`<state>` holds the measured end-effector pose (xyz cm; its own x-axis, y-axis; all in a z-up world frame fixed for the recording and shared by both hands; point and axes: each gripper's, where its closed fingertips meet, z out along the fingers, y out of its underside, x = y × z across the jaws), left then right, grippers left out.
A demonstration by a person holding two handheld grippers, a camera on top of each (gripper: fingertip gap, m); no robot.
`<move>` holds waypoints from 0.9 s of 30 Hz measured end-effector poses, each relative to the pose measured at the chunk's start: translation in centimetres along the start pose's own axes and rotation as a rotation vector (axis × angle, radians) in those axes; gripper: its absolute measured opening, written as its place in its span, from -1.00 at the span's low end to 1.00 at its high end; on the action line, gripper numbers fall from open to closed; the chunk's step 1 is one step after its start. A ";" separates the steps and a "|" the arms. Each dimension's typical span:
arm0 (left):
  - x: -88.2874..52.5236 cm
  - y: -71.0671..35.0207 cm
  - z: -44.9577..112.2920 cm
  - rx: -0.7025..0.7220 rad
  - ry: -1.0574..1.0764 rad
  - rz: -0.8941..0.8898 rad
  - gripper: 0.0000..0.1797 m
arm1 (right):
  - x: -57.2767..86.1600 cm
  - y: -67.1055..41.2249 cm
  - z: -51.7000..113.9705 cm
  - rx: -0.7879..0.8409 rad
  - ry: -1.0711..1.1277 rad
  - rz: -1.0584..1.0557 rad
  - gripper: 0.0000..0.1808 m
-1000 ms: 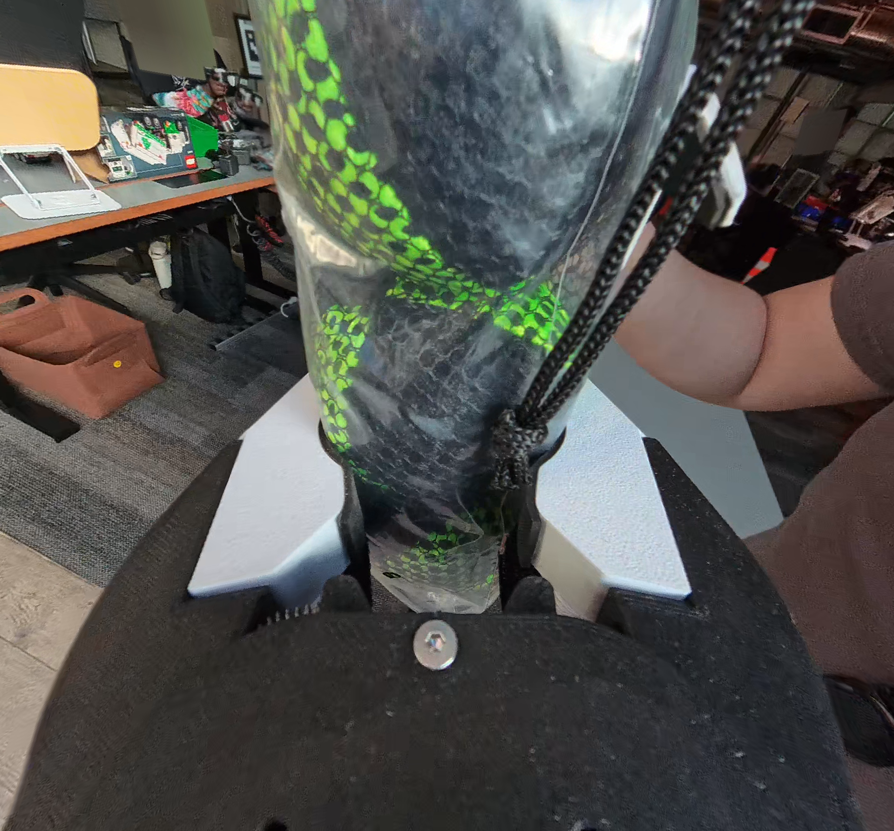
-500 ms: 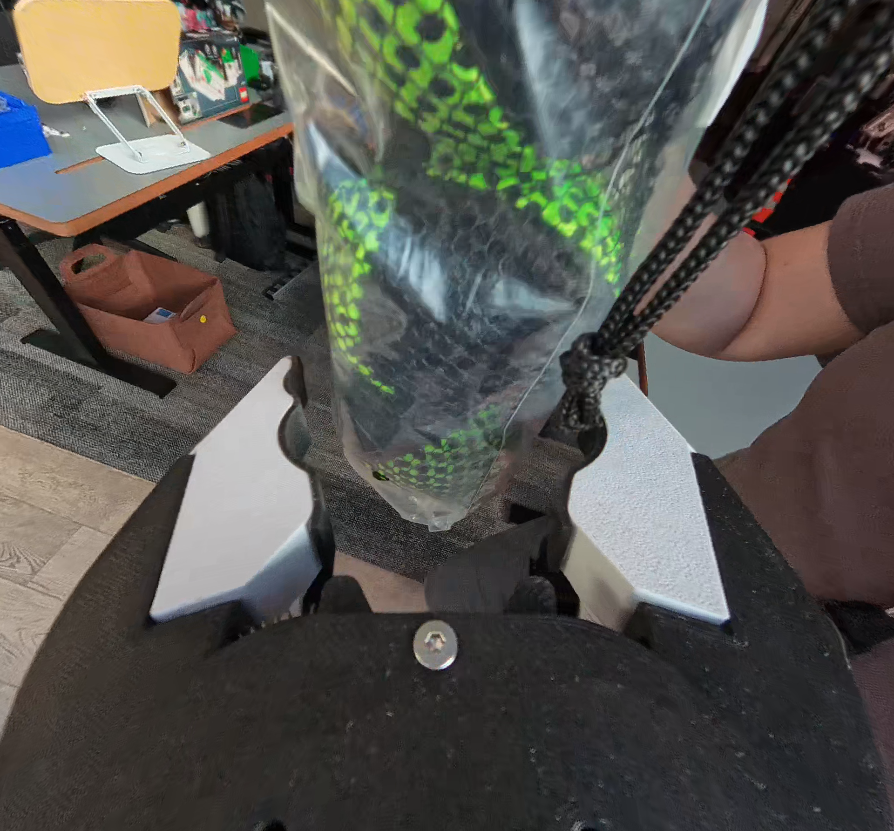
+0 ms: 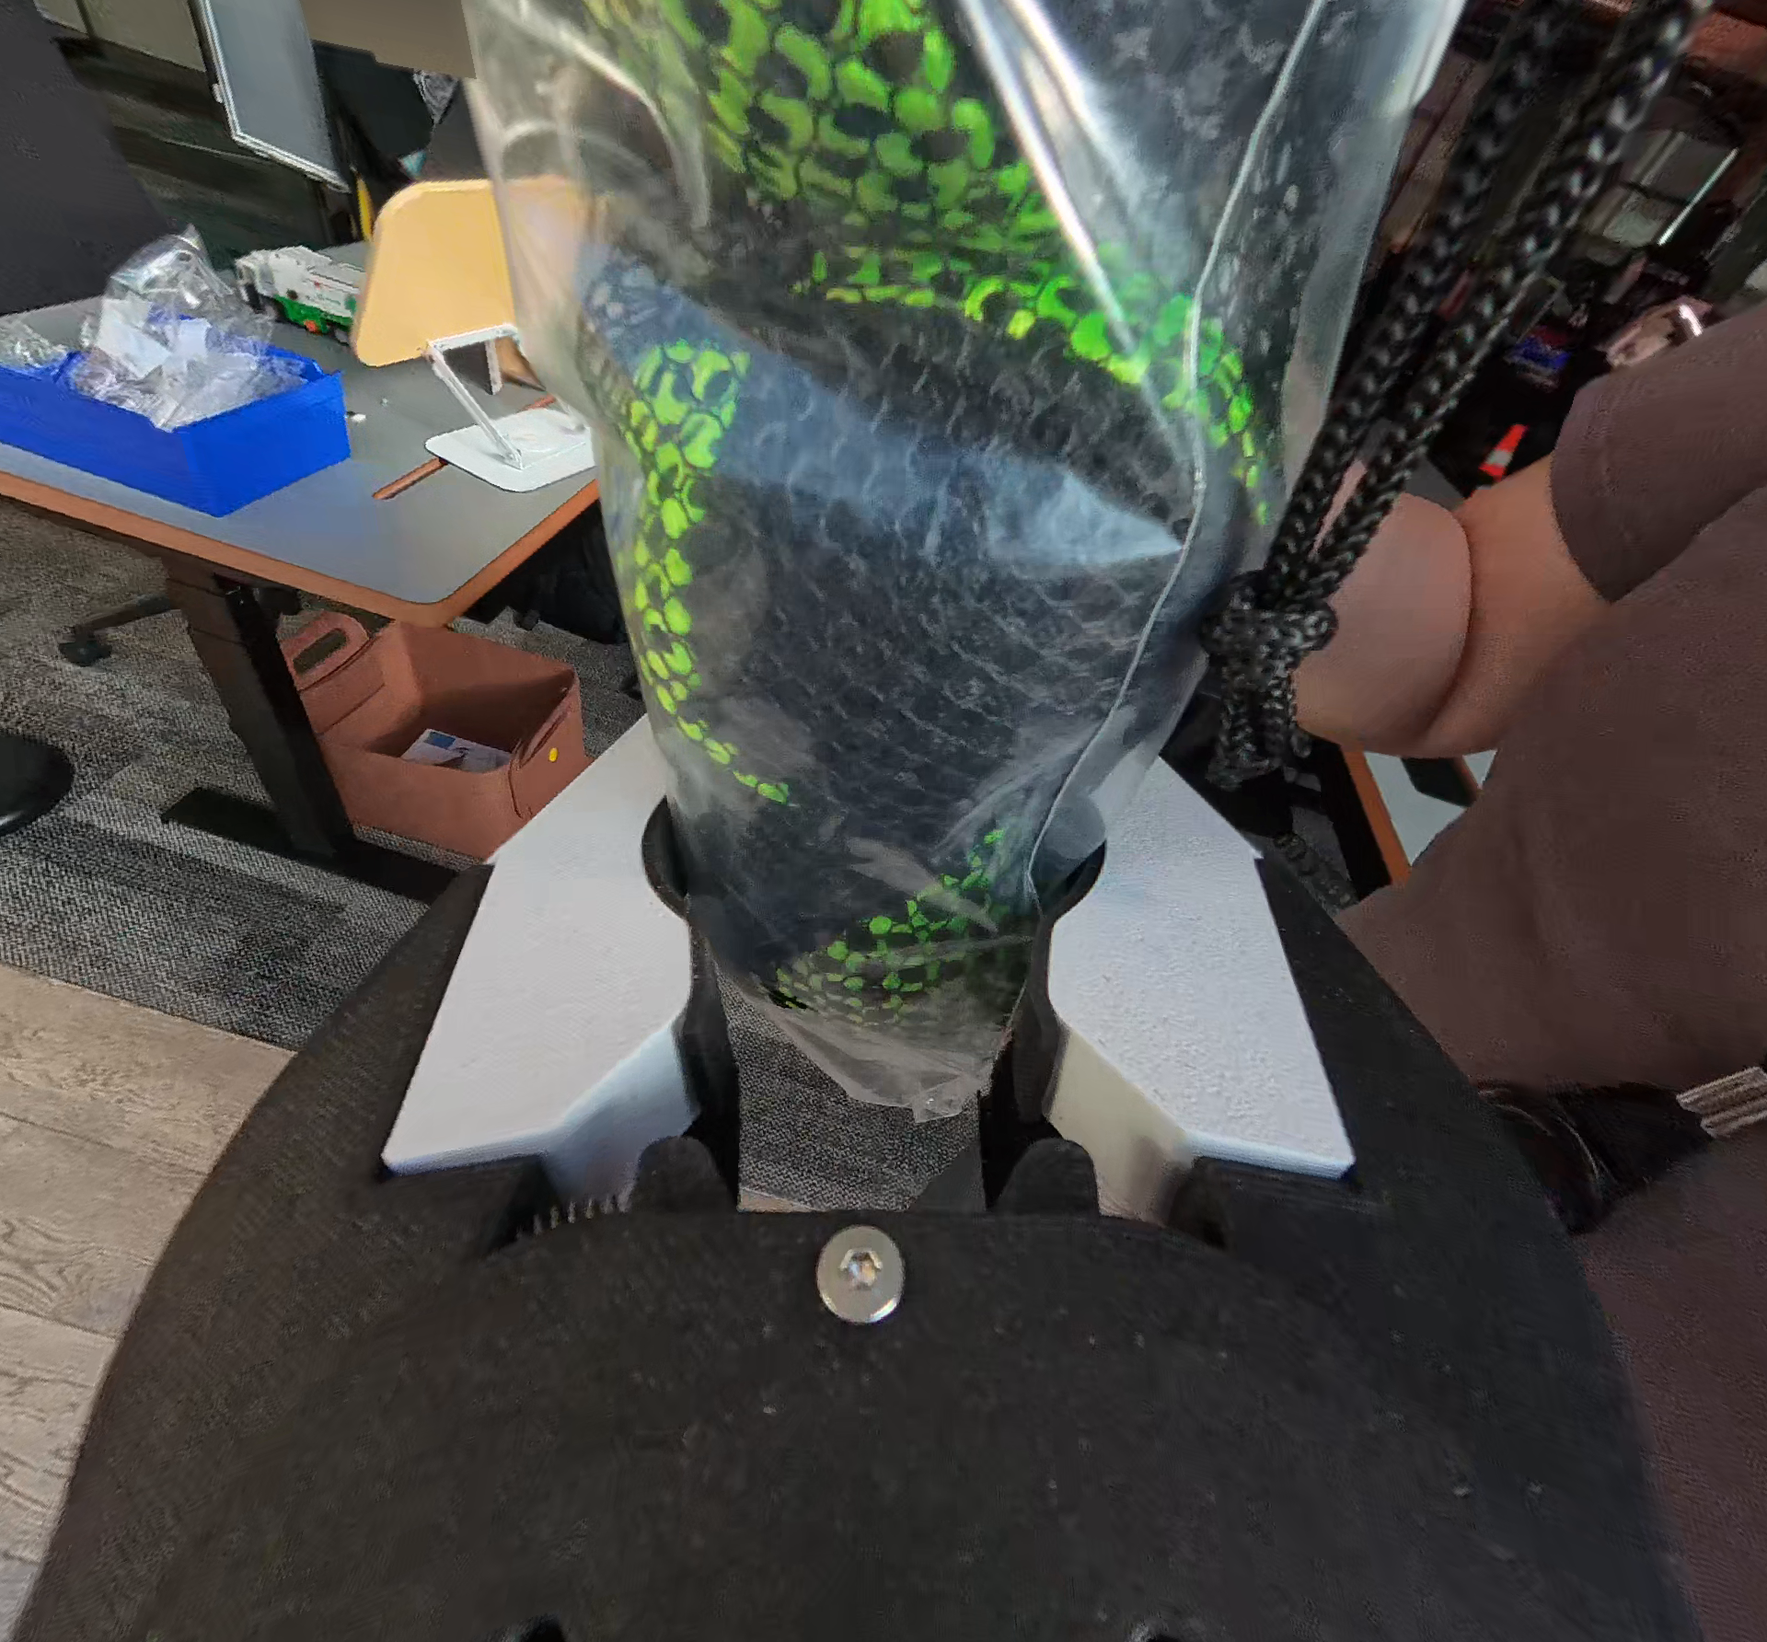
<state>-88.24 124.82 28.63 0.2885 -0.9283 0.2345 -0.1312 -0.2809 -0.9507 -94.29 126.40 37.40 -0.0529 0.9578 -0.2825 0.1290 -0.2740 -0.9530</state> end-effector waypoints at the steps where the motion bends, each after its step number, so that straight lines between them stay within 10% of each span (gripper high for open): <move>1: -2.5 -0.6 0.0 0.012 -0.008 -0.015 -0.20 | 2.5 -0.7 0.6 -0.002 -0.018 0.004 -0.41; 27: -78.8 -18.2 -5.0 0.033 -0.033 0.039 -0.20 | 74.6 -23.7 18.4 -0.002 0.018 -0.043 -0.40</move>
<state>-113.34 201.92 28.51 0.3153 -0.9297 0.1903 -0.1119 -0.2356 -0.9654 -119.52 202.69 36.88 -0.0405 0.9702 -0.2391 0.1287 -0.2322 -0.9641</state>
